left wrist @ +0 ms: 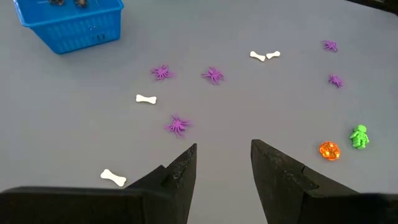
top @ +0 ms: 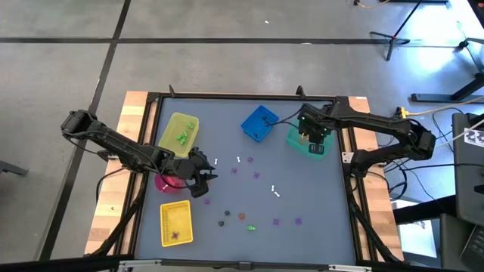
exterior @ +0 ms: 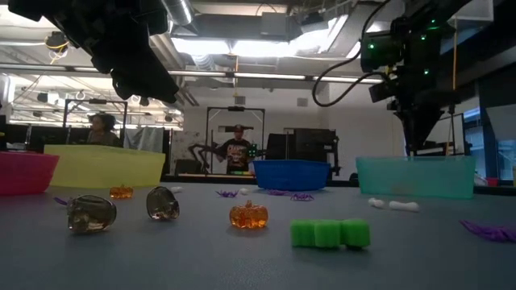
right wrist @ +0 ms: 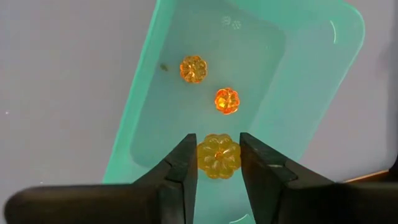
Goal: Sort Halloween decoration
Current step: Put the orange pumpkin toy into the green bin, then put the black skull toy into the blue basket
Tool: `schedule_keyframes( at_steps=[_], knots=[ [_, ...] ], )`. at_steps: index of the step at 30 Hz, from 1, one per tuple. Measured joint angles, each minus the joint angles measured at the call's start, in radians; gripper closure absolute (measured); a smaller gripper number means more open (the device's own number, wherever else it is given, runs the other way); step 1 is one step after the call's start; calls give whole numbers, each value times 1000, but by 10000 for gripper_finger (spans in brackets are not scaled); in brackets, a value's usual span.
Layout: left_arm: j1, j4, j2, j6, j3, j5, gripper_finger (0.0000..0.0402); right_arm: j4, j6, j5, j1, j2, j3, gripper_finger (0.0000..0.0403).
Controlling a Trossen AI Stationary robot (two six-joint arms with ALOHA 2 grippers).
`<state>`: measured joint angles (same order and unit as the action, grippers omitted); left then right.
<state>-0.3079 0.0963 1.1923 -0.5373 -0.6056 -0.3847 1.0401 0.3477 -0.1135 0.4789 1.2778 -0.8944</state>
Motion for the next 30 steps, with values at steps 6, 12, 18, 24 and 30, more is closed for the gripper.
schedule_keyframes(
  at_steps=[6, 12, 18, 24, 30],
  knots=[
    [0, 0, 0, 0, 0, 0, 265, 0, -2, 0, 0, 0, 0, 257],
    [0, 0, 0, 0, 0, 0, 265, 0, -2, 0, 0, 0, 0, 215],
    [0, 0, 0, 0, 0, 0, 265, -4, -2, 0, 0, 0, 0, 196],
    [0, -68, 0, 111, 0, 66, 265, -43, -2, 0, 0, 0, 0, 194],
    [-1, -220, 0, 266, 0, 183, 265, -74, -2, 1, -1, 0, 0, 194]
  ],
)
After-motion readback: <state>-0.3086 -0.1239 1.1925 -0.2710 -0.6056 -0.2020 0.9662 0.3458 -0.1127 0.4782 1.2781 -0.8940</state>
